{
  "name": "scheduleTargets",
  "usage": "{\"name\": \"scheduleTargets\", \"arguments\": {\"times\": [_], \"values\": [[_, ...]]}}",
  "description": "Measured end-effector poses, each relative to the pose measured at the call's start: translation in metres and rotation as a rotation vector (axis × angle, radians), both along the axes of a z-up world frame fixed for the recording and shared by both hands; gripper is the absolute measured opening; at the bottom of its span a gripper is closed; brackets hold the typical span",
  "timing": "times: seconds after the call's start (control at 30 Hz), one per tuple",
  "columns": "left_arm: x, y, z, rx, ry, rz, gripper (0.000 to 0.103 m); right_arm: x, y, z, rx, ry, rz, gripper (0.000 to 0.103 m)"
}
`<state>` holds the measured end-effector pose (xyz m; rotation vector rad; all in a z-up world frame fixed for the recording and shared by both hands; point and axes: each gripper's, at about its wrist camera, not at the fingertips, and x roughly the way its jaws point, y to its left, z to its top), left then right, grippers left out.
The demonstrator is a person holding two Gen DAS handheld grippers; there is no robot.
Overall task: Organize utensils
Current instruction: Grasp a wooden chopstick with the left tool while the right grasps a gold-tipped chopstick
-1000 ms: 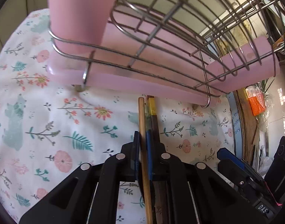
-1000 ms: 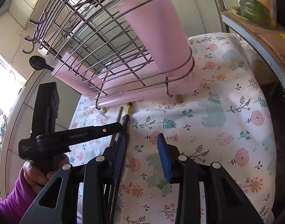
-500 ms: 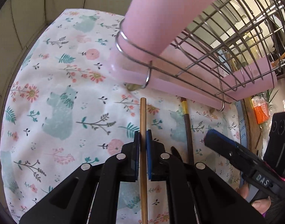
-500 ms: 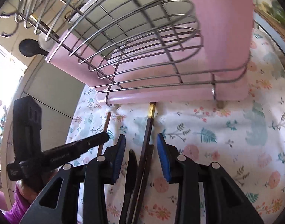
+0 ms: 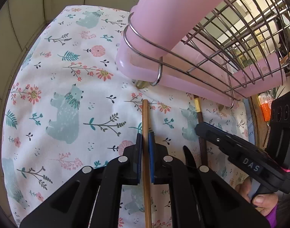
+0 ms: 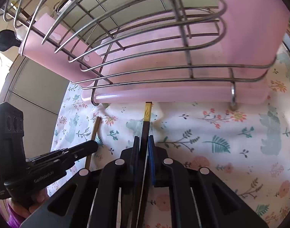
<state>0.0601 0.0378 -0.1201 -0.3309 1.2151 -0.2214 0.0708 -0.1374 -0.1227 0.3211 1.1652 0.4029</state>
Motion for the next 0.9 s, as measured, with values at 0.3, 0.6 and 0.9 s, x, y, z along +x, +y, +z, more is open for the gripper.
{"name": "scheduleTargets", "arguments": {"times": [0.3, 0.6, 0.9], "values": [[0.003, -0.006, 0.004, 0.043, 0.018, -0.037, 0.006, -0.014, -0.031, 0.007, -0.056, 0.042, 0.02, 0.008], [0.008, -0.022, 0.007, 0.109, 0.035, -0.087, 0.007, -0.008, -0.032, -0.006, -0.047, 0.106, 0.03, 0.012], [0.018, -0.023, 0.002, 0.112, 0.08, -0.111, 0.007, 0.011, -0.033, -0.014, 0.019, 0.173, 0.023, 0.012]]}}
